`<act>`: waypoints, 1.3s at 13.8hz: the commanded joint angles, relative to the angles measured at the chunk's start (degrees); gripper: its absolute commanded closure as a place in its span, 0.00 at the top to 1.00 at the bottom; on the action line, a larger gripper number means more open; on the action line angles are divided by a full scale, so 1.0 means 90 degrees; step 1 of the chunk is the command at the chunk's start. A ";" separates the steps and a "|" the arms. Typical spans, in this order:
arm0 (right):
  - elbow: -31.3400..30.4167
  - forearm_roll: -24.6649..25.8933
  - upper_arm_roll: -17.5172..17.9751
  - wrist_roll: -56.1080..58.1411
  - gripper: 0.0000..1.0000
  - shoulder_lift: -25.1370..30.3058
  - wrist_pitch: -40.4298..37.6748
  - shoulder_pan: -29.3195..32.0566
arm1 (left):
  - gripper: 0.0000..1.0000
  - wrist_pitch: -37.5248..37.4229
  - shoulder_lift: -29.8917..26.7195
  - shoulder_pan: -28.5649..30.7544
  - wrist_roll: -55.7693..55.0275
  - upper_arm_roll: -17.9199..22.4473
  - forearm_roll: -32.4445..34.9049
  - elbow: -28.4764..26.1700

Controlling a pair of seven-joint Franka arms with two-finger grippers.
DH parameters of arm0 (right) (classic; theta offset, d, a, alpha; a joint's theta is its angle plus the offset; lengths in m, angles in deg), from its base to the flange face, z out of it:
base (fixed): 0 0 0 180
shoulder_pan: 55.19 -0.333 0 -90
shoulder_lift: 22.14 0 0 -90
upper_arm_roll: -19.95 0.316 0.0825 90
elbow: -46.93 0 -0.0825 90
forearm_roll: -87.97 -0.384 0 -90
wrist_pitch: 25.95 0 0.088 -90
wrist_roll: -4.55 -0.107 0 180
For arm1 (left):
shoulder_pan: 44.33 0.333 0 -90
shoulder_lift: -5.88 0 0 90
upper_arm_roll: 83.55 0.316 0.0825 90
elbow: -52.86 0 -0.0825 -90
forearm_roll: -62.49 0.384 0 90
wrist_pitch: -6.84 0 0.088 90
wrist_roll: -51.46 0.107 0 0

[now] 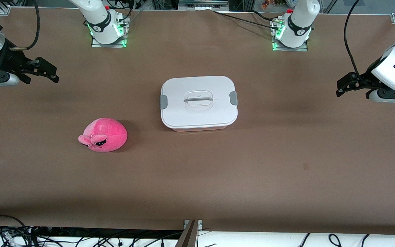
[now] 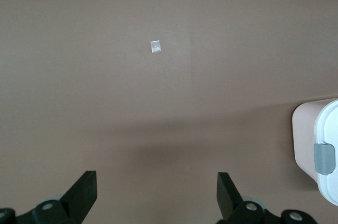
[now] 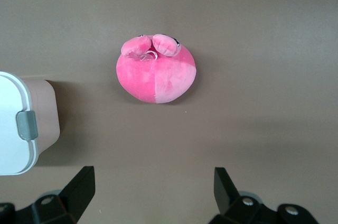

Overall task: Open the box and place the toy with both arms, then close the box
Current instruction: 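Move the left gripper toward the white box lid handle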

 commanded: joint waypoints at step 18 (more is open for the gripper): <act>0.0109 0.0069 0.0135 0.0568 1.00 -0.0821 0.0492 -0.0122 | 1.00 -0.1423 0.2426 -0.1412 0.2089 -0.1958 -0.0337 0.2506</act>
